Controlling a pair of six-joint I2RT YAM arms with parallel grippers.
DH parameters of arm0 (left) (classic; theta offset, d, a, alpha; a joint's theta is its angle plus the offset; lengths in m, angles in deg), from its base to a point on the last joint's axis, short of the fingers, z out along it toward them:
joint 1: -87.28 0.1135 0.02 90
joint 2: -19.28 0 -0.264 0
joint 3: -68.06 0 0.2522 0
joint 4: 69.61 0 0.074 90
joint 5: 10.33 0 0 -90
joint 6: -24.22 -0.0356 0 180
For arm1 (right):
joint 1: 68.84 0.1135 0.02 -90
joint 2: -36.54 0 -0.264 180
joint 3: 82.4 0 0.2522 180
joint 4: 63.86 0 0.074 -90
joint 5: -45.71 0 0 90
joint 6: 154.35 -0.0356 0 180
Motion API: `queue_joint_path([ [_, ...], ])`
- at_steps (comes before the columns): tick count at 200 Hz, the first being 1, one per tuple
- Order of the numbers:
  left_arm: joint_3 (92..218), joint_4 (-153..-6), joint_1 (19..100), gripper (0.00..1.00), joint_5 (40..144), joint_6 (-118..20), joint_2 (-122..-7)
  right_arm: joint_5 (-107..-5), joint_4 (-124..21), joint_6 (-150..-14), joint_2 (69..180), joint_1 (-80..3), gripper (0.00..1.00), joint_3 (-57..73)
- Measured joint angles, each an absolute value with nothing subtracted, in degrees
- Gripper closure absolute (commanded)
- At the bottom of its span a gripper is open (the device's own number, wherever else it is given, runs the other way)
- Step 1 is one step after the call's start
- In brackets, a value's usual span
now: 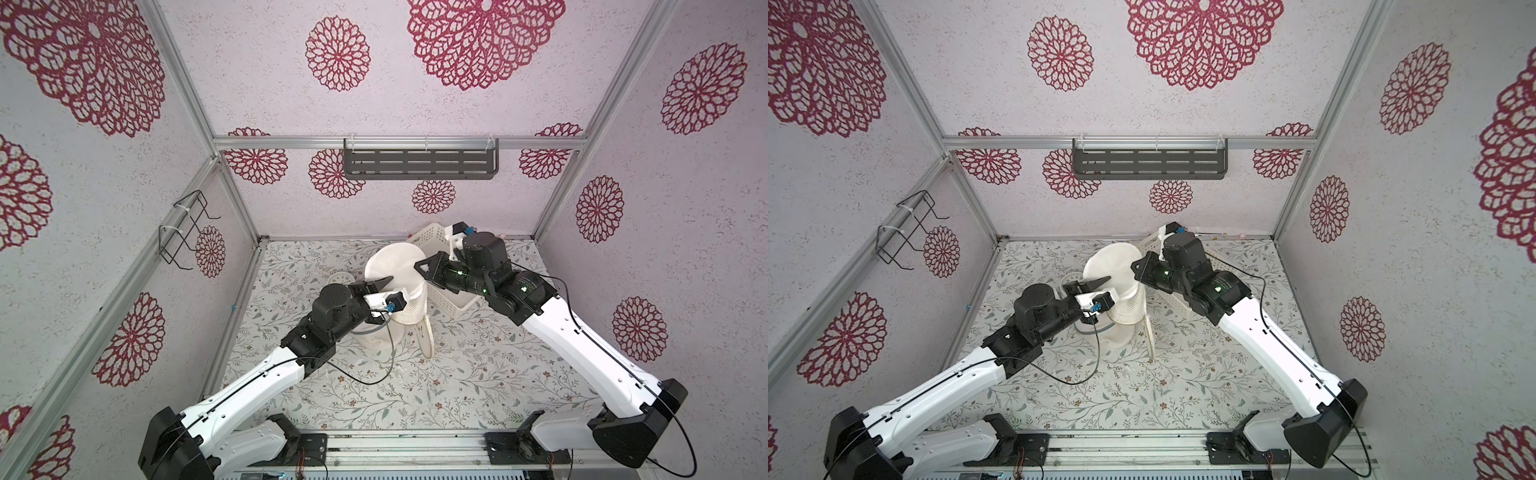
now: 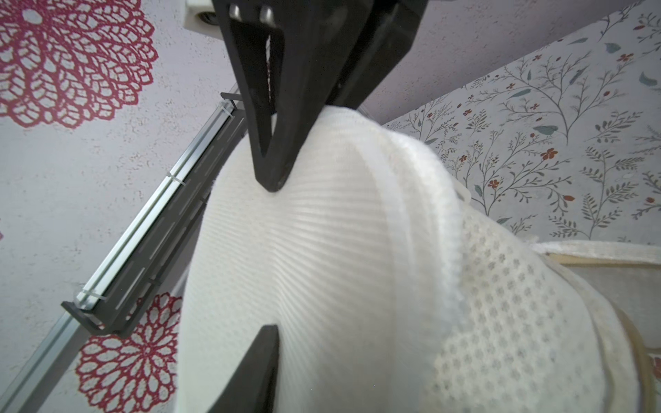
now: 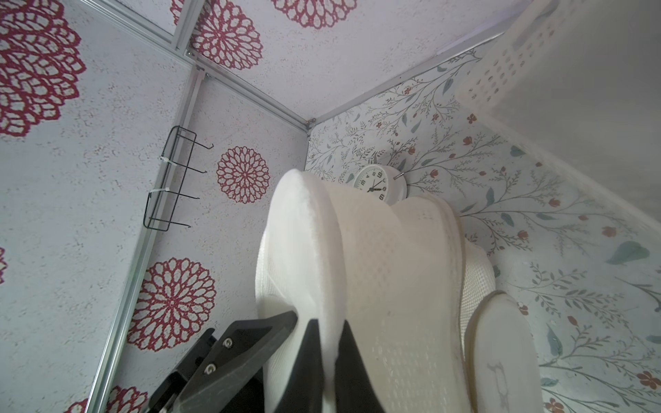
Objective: Turn the laundry bag inside out
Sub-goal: Turn over the laundry bag.
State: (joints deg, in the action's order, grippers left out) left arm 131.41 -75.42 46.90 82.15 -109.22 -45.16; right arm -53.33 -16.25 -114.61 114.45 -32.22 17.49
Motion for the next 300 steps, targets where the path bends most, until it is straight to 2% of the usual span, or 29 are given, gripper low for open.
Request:
queue_joint_path([
  [12,131.9,-75.4,46.9,0.9,82.3,-107.6,-45.3,-53.4,-16.5,-114.5,114.2,-32.8,0.85,16.8],
  [25,132.7,-75.4,46.8,1.0,83.0,-104.9,-45.7,-53.4,-16.5,-114.2,113.6,-33.3,0.73,15.9],
  [59,137.6,-78.8,46.8,1.0,84.6,-95.6,-48.8,-53.0,-16.6,-110.9,109.4,-34.7,0.46,12.7],
  [89,139.6,-80.3,47.2,1.0,86.2,-87.3,-50.1,-50.9,-17.0,-106.4,101.6,-36.5,0.34,7.2],
  [142,141.2,-79.4,52.9,1.0,92.8,-72.3,-51.2,-50.1,-18.0,-94.9,88.3,-39.5,0.34,-1.7],
  [186,141.5,-77.1,55.8,1.0,98.7,-62.8,-51.2,-54.8,-24.0,-86.6,84.0,-39.5,0.35,-14.2],
  [220,143.4,-77.4,56.2,1.0,98.3,-57.4,-51.2,-56.2,-29.4,-81.0,82.4,-39.0,0.36,-22.8],
  [244,146.5,-80.8,56.2,1.0,96.4,-54.8,-51.5,-53.9,-33.9,-75.9,82.8,-34.6,0.34,-24.0],
  [300,149.8,-88.4,56.3,1.0,90.8,-52.2,-51.6,-39.4,-50.9,-61.6,87.1,-20.2,0.27,-24.7],
])
